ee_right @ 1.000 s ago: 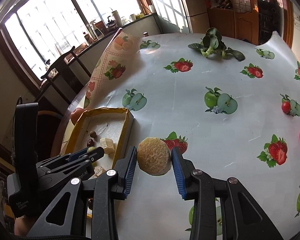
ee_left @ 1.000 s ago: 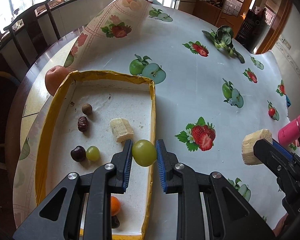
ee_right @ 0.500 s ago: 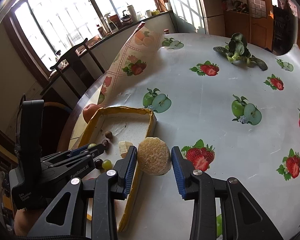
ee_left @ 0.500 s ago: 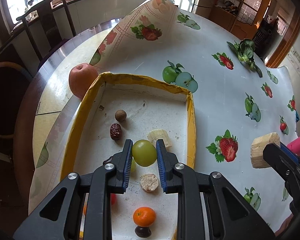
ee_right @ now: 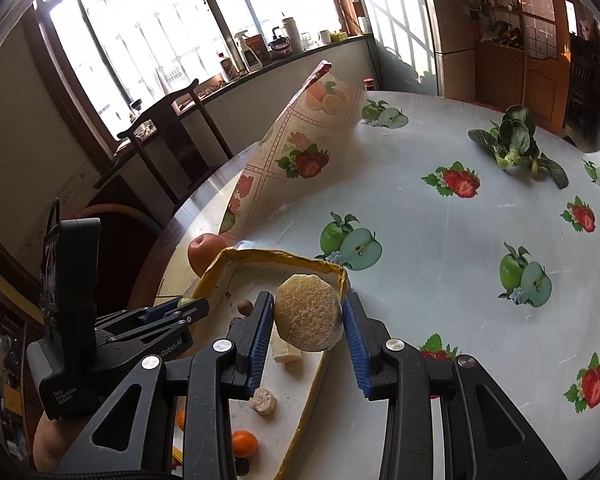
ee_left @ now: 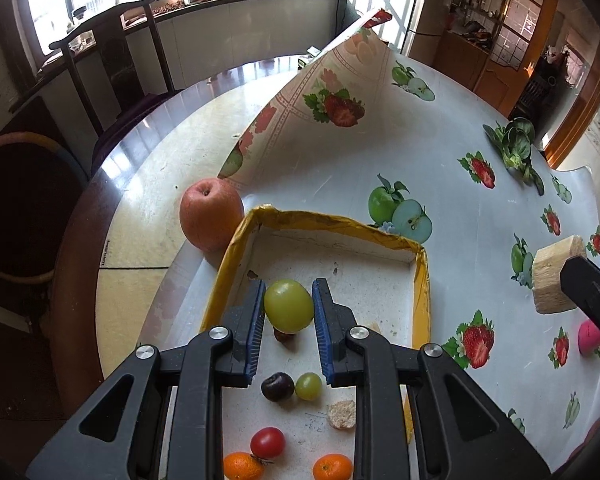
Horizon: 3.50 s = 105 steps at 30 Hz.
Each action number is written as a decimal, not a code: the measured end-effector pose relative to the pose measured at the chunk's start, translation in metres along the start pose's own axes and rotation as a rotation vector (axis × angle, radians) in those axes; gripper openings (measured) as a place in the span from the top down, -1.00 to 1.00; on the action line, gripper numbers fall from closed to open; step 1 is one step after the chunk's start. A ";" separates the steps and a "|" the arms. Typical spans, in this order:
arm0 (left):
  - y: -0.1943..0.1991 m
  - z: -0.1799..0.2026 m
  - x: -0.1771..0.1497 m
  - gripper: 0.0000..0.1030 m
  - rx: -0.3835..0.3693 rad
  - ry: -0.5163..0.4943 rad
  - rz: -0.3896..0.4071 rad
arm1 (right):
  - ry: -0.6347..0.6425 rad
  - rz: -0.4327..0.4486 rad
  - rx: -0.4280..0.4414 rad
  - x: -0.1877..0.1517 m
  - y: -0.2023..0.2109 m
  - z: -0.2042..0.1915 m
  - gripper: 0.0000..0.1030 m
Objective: Organize fruits
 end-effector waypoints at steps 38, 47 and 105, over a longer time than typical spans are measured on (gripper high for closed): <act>-0.119 -0.001 0.032 0.59 -0.016 0.020 -0.141 | 0.079 -0.251 0.024 -0.015 -0.167 -0.007 0.30; -0.129 0.001 0.033 0.59 0.012 0.003 -0.136 | 0.115 -0.260 0.014 -0.017 -0.182 -0.011 0.30; 0.015 -0.010 -0.112 -0.50 0.071 -0.040 -0.047 | 0.435 -0.233 0.061 -0.091 -0.033 -0.036 -0.61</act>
Point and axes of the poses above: each gripper's, at about its wrist camera, not at the fingertips, and y roughly against the way its jaws point, z to its right, x to its top, the point moved 4 cm from there along -y, roughly the way its jaws point, and after that the axes turned 11 degrees about -z, right-handed, at the moved point
